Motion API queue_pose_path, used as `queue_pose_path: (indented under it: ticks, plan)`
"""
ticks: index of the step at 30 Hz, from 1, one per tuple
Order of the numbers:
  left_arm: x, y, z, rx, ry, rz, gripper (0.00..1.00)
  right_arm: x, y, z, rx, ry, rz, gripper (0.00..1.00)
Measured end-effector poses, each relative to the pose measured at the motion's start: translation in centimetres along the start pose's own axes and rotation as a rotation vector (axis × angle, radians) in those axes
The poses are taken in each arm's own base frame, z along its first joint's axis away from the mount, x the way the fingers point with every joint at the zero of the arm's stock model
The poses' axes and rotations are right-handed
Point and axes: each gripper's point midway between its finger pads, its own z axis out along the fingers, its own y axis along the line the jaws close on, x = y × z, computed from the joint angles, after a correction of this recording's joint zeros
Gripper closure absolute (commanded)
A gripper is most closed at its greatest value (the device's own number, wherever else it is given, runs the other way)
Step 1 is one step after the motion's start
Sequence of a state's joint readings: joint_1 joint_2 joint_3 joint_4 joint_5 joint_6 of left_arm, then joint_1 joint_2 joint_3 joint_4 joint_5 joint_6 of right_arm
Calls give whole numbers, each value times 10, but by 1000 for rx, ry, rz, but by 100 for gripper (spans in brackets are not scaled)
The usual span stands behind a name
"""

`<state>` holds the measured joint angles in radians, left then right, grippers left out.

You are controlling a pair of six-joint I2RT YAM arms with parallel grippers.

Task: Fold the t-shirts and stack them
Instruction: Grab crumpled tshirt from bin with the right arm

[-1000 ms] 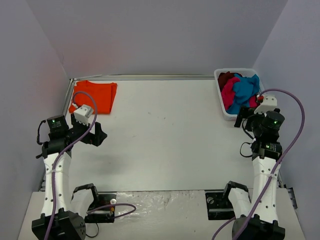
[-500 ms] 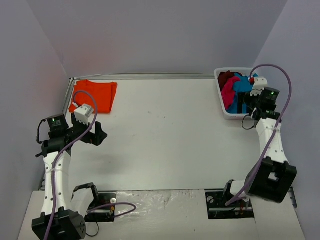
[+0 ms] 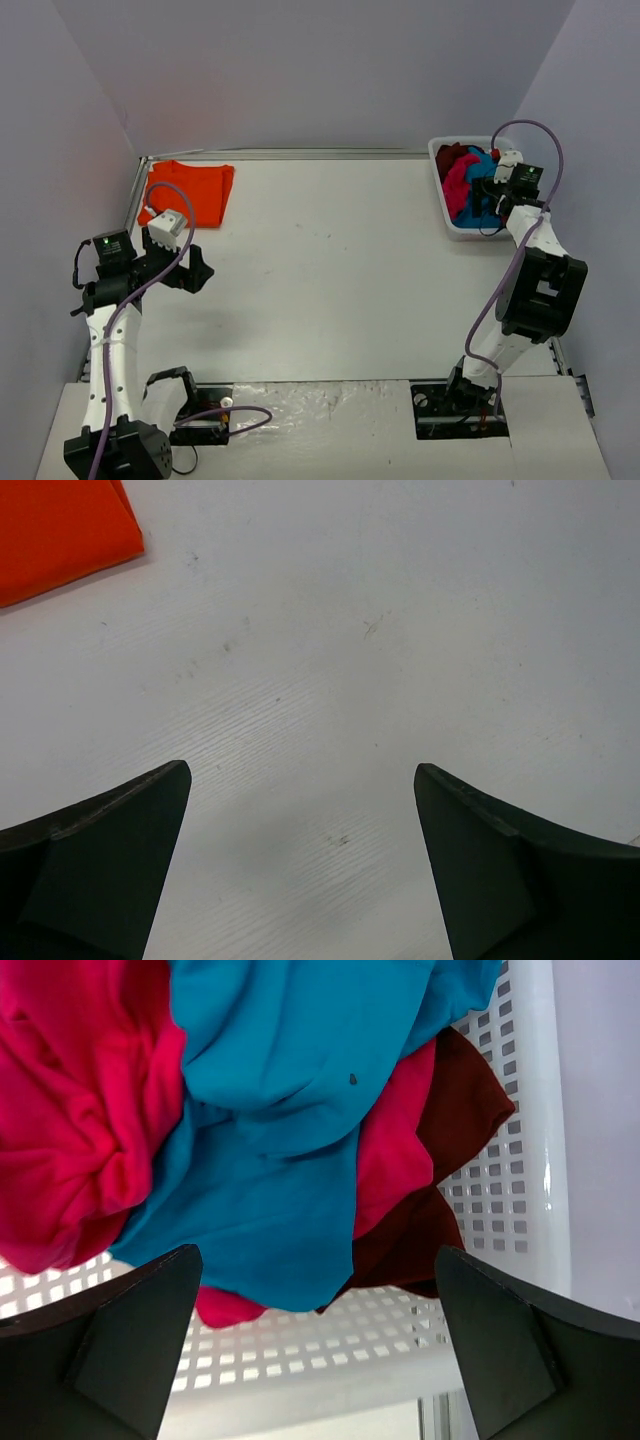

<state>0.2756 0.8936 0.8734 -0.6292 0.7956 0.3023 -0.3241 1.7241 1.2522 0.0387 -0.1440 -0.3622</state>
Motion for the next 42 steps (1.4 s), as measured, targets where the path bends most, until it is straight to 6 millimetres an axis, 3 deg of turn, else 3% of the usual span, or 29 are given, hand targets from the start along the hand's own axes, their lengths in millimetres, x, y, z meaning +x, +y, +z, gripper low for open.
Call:
queue_pose_path:
  ticks: [8, 17, 23, 25, 29, 31, 32, 38, 42]
  plan:
    - [0, -1, 0, 9, -3, 3, 6, 4, -11, 22, 37, 25, -5, 1]
    - [0, -2, 0, 10, -2, 3, 6, 0, -16, 39, 39, 22, -7, 9]
    - [0, -1, 0, 9, -1, 0, 5, -5, -16, 54, 28, 16, -6, 28]
    - [0, -1, 0, 7, -2, 0, 6, -5, -15, 58, 24, 17, -6, 40]
    - [1, 1, 0, 4, 1, -5, 6, -8, -15, 65, 15, 12, 1, 72]
    - [1, 1, 1, 5, 4, -8, 6, -7, -13, 67, 8, 14, -1, 96]
    - [2, 2, 1, 5, 6, -9, 6, -7, -13, 67, 5, 14, 2, 100]
    - [2, 2, 2, 5, 7, -10, 6, -6, -10, 66, -6, 10, 5, 100]
    - [2, 2, 2, 5, 7, -10, 6, -10, -6, 52, -25, -8, 5, 100]
